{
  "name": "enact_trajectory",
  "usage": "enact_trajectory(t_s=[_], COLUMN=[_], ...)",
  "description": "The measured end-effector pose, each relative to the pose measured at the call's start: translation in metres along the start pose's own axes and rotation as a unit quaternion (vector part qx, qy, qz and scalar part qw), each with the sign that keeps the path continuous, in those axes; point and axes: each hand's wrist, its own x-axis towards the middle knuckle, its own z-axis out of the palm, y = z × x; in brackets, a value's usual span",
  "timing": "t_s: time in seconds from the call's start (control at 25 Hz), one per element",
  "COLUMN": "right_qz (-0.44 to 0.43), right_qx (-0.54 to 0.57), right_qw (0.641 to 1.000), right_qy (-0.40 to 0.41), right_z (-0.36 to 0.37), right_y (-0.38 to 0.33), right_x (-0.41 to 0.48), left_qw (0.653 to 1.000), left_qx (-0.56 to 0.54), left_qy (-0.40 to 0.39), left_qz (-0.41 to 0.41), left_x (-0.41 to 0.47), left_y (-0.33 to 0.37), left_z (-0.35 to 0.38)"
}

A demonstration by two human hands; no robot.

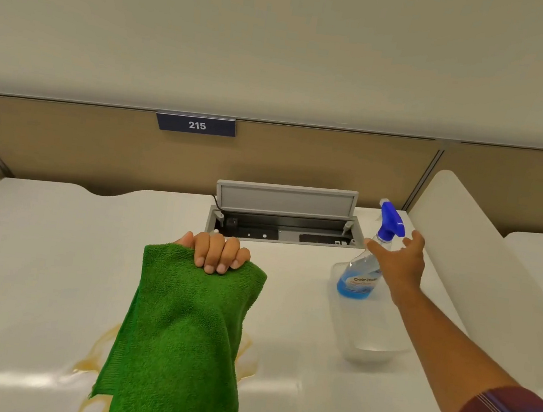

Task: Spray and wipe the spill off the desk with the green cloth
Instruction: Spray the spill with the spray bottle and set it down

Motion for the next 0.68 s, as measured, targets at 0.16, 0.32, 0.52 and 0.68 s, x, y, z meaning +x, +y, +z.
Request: enact_trajectory(t_s=[0.16,0.32,0.52,0.68], right_qz=[-0.064,-0.114,-0.276,-0.316], right_qx=[0.045,0.016,0.013,0.078], right_qw=[0.995,0.987,0.955,0.931], right_qy=[-0.066,-0.116,-0.104,-0.166], right_z=[0.006,0.008,-0.012,-0.034], right_y=[-0.003,-0.01,-0.051,-0.093], right_x=[0.027,0.027,-0.039,-0.129], left_qw=[0.999,0.996,0.996,0.994], left_qx=[0.031,0.083,0.08,0.086], left_qy=[0.018,0.027,0.033,0.055], left_qz=[0.015,0.035,0.033,0.032], left_x=[-0.005,-0.01,-0.018,-0.022], left_y=[-0.002,0.007,0.028,0.045], left_z=[0.002,0.009,0.016,0.025])
